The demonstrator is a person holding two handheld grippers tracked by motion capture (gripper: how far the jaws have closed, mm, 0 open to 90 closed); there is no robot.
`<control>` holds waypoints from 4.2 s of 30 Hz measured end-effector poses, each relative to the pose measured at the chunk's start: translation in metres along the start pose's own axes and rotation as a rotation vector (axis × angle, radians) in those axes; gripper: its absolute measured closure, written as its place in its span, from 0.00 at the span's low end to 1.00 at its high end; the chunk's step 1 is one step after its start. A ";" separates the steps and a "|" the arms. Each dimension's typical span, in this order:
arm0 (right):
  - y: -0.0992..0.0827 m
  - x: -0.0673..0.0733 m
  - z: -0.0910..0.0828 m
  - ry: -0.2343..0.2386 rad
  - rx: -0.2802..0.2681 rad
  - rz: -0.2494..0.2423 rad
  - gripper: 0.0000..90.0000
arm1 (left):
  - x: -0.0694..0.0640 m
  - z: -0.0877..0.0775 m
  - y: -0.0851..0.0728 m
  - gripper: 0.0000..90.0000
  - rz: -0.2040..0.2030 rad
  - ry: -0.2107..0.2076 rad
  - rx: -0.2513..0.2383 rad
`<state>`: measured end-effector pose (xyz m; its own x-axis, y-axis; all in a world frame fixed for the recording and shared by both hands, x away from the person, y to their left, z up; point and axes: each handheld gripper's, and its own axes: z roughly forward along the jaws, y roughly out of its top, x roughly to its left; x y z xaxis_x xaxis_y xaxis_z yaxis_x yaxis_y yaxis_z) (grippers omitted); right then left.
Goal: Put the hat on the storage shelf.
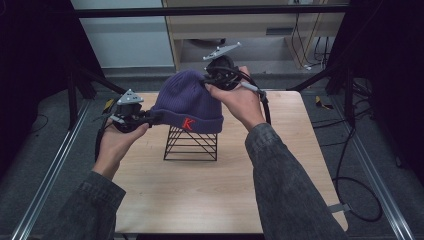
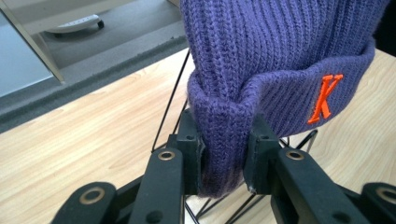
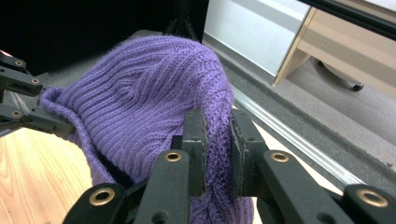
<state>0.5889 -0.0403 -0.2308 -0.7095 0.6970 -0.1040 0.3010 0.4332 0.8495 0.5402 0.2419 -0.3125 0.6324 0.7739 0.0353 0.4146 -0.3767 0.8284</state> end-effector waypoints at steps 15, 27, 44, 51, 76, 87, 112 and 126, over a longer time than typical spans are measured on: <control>-0.014 0.005 0.009 0.030 0.038 -0.024 0.86 | -0.001 0.012 -0.020 0.79 0.003 -0.021 0.039; -0.025 0.012 0.013 0.062 0.070 -0.045 0.86 | -0.001 0.021 -0.035 0.78 -0.012 -0.030 0.057; -0.039 0.020 0.017 0.099 0.104 -0.054 0.85 | -0.003 0.035 -0.054 0.78 -0.015 -0.042 0.078; -0.045 0.021 0.020 0.109 0.114 -0.055 0.85 | -0.003 0.040 -0.060 0.78 -0.022 -0.042 0.081; -0.057 0.033 0.036 0.140 0.168 -0.070 0.85 | 0.005 0.051 -0.083 0.77 -0.052 -0.042 0.105; -0.061 0.037 0.043 0.146 0.191 -0.075 0.84 | 0.008 0.055 -0.092 0.77 -0.061 -0.044 0.116; -0.060 0.039 0.040 0.153 0.192 -0.078 0.83 | 0.007 0.061 -0.097 0.69 -0.048 -0.031 0.159; -0.059 0.037 0.035 0.146 0.180 -0.069 0.83 | 0.013 0.049 -0.109 0.67 -0.093 -0.023 0.126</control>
<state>0.5672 -0.0207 -0.3027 -0.8132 0.5776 -0.0715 0.3482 0.5812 0.7355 0.5349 0.2677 -0.4293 0.6017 0.7970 -0.0525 0.5502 -0.3659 0.7506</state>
